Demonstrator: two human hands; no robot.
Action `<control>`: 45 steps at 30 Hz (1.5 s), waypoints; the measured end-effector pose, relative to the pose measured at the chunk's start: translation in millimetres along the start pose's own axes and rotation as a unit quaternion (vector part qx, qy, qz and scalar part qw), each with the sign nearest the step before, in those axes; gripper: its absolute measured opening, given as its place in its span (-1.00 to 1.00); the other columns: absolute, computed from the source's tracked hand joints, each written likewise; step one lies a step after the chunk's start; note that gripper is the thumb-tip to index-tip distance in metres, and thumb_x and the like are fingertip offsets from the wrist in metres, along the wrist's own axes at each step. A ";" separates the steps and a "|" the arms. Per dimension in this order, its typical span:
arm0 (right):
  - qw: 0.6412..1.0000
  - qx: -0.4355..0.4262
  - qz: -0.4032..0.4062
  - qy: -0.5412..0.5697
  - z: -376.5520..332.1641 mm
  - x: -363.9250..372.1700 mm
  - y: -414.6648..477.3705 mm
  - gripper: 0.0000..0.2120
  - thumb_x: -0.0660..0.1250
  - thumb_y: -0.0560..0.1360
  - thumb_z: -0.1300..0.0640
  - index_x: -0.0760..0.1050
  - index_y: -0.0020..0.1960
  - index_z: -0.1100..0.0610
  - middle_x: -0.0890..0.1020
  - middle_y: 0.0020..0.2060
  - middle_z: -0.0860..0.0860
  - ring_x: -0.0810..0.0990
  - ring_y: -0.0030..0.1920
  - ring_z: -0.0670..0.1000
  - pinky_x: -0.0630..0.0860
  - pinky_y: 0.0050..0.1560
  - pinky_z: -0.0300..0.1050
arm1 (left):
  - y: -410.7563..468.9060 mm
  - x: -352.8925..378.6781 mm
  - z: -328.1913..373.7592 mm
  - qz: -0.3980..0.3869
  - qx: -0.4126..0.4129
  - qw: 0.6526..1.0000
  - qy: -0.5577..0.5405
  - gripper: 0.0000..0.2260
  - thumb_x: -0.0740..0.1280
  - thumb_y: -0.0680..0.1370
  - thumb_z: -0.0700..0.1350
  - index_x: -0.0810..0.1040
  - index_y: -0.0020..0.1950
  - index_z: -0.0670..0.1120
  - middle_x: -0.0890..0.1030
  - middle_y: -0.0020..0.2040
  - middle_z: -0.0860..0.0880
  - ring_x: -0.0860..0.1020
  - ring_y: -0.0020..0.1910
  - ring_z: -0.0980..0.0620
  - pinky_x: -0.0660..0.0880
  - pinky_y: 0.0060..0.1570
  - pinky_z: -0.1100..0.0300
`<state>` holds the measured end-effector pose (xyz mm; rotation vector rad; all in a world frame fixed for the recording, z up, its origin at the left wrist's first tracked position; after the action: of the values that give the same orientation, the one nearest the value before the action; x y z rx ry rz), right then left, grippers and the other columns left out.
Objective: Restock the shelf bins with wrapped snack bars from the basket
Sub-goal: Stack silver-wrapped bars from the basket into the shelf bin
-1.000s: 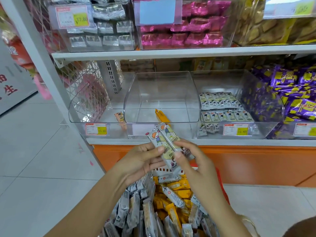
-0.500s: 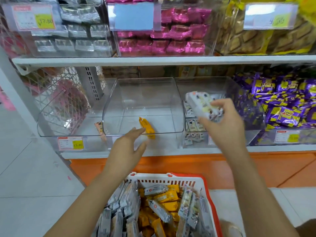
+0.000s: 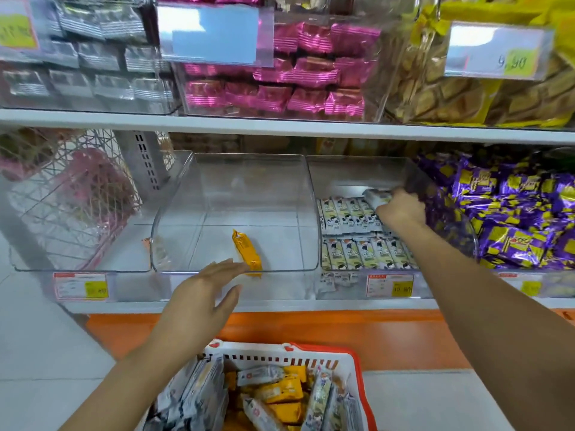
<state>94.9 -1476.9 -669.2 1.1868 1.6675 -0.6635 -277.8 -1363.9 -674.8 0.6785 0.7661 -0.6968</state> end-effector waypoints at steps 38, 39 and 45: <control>0.961 -0.064 -0.261 -0.068 -51.9 30.0 -95.2 -0.70 0.19 0.55 0.22 0.25 -0.35 0.16 0.28 -0.36 0.00 0.25 -0.41 -0.06 0.23 -0.42 -0.24 | -10.6 4.4 3.3 -0.016 0.003 1.000 0.019 -0.60 0.27 0.59 -0.08 0.36 0.43 0.08 0.30 0.40 0.19 0.09 0.35 0.36 0.06 0.29 0.42; 0.956 -0.063 -0.278 -0.064 -54.3 35.8 -103.6 -0.69 0.20 0.53 0.27 0.22 -0.36 0.16 0.27 -0.37 0.01 0.23 -0.43 -0.06 0.21 -0.43 -0.24 | -12.4 5.2 4.3 -0.021 0.007 0.999 0.024 -0.58 0.26 0.59 -0.07 0.34 0.45 0.07 0.29 0.43 0.16 0.07 0.36 0.36 0.05 0.29 0.43; 0.948 -0.083 -0.307 -0.026 -72.9 44.5 -138.4 -0.75 0.23 0.55 0.20 0.28 -0.29 0.17 0.30 -0.39 0.04 0.27 -0.42 -0.02 0.25 -0.39 -0.19 | -23.5 1.8 6.7 -0.036 0.009 0.999 0.032 -0.55 0.22 0.61 -0.03 0.25 0.50 0.04 0.20 0.48 0.16 -0.02 0.39 0.38 0.04 0.28 0.46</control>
<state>-63.9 -1451.1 -693.1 0.5097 2.0142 -0.8972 -292.2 -1383.2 -679.3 0.6949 0.8465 -0.7516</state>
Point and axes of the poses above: each hand's wrist, its own y-axis towards the middle knuckle, its own x-axis out of the palm, z = x × y, the point moved 10 cm from there along y, towards the middle knuckle
